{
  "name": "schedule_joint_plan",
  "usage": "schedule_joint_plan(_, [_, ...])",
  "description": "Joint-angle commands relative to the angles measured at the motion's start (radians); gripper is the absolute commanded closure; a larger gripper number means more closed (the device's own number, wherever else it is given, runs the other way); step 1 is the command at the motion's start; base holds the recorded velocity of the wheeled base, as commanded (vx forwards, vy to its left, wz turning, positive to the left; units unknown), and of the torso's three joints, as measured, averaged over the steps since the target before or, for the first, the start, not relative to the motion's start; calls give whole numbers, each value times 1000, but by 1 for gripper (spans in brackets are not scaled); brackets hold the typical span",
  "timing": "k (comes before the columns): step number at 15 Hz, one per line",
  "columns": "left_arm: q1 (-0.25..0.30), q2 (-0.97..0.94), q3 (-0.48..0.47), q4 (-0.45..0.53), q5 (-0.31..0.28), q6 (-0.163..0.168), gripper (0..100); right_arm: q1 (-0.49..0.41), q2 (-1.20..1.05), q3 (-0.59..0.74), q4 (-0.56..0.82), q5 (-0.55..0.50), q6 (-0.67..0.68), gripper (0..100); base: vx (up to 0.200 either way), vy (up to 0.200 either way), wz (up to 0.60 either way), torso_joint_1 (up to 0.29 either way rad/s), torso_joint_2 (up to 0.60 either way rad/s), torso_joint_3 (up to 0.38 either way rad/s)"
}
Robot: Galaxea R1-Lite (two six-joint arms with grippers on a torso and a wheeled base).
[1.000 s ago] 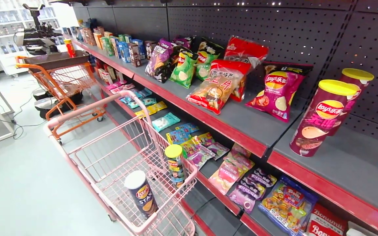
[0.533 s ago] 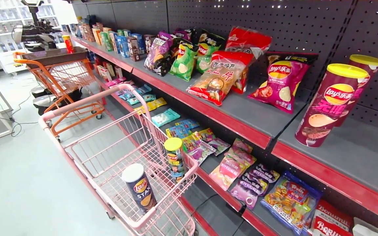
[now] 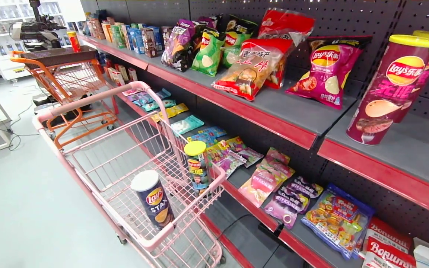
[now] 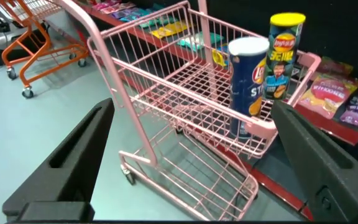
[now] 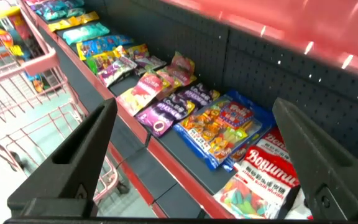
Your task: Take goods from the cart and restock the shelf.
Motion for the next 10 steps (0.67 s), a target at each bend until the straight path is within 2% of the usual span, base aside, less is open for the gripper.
schedule_joint_plan(1, [0,1,0,0,0,1,0,0,0,-1,0,1,1,0,0,0,0,-173,520,359])
schedule_joint_plan(6, [0,1,0,0,0,1,0,0,0,1,0,-1,3,0,0,0,0,-150,509,355])
schedule_joint_plan(10, [-4,23,-2,2,-1,2,0,0,0,1,0,1,3,0,0,0,0,-35,133,96])
